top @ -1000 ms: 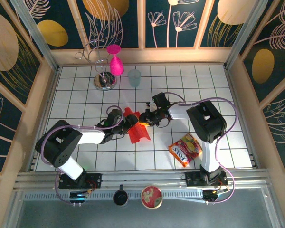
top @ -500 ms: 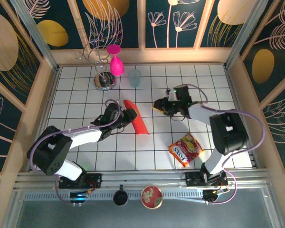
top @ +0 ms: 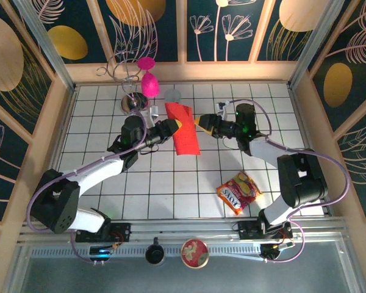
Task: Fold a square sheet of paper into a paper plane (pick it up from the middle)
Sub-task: First fold in half a square sheet of paper at the center of the table.
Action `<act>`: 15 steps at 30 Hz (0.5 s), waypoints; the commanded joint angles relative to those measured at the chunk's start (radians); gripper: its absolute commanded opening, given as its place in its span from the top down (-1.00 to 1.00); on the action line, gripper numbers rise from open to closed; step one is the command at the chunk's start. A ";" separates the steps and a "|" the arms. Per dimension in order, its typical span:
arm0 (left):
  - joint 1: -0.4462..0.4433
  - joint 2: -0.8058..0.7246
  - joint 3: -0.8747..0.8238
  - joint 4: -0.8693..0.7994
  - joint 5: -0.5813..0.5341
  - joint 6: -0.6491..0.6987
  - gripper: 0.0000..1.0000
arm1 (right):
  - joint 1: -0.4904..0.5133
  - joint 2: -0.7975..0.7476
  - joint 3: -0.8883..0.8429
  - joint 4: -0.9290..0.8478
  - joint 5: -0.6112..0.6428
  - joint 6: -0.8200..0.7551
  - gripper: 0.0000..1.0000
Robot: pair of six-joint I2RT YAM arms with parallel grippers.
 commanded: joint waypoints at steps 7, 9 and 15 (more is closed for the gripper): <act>0.021 0.036 0.022 0.032 0.061 -0.014 0.40 | 0.023 0.013 0.022 0.097 -0.119 0.036 -0.29; 0.026 0.036 0.019 0.021 0.050 -0.008 0.41 | 0.021 0.001 0.014 0.072 -0.115 0.021 -0.26; 0.032 0.042 0.017 0.009 0.044 -0.003 0.42 | 0.018 -0.040 -0.011 0.024 -0.119 -0.011 -0.10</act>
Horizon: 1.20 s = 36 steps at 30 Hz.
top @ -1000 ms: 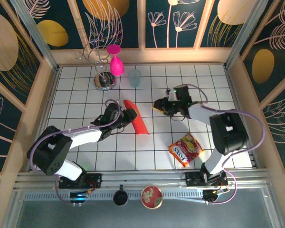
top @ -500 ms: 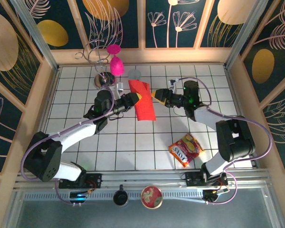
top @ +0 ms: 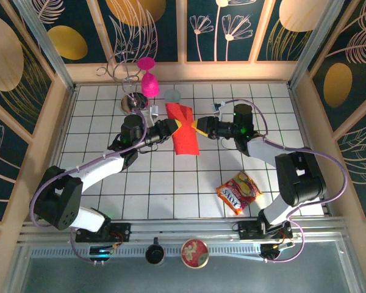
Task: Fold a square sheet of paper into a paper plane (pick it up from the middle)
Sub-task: First fold in half a square sheet of paper at the center of the table.
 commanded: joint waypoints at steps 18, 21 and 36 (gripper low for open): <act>0.013 0.029 0.014 -0.037 0.003 0.023 0.46 | 0.002 -0.048 -0.021 0.032 -0.054 -0.004 0.31; 0.014 0.032 0.015 -0.033 0.008 0.021 0.46 | 0.008 -0.046 0.002 -0.039 -0.035 -0.046 0.49; 0.058 -0.020 -0.061 -0.206 -0.197 0.147 -0.55 | -0.096 -0.217 0.057 -0.431 0.219 -0.221 1.00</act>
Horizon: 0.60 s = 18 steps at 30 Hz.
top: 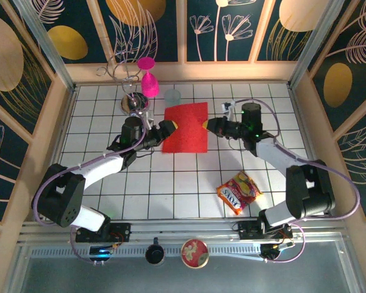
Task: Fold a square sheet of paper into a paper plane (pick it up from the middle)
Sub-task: First fold in half a square sheet of paper at the center of the table.
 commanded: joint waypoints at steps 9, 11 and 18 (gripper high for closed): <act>0.018 -0.113 -0.054 -0.146 -0.206 0.132 -0.85 | 0.039 -0.071 0.260 -0.543 0.332 -0.218 1.00; 0.018 -0.117 -0.070 -0.128 -0.198 0.125 -0.86 | 0.082 -0.027 0.300 -0.581 0.357 -0.210 1.00; 0.018 -0.117 -0.135 -0.055 -0.150 0.072 -0.87 | 0.194 0.118 0.258 -0.295 0.165 -0.028 1.00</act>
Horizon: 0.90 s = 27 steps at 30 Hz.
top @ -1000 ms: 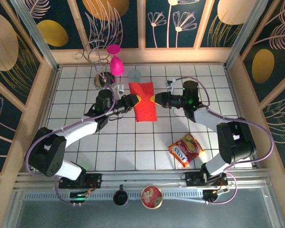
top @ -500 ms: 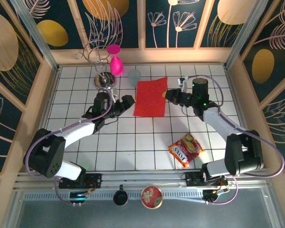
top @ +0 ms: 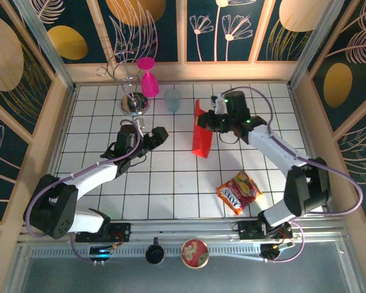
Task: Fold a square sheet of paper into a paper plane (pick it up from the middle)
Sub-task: First fold in half a square sheet of paper at the center of the table.
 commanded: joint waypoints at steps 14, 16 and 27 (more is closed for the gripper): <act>0.002 0.124 -0.051 0.074 0.116 -0.035 -0.61 | 0.033 0.243 -0.252 0.530 -0.200 0.223 1.00; -0.003 0.161 -0.038 0.072 0.128 -0.035 -0.55 | 0.025 0.257 -0.270 0.551 -0.190 0.213 1.00; -0.095 0.293 0.129 -0.123 0.038 0.026 -0.38 | -0.023 0.320 -0.285 0.520 -0.154 0.118 1.00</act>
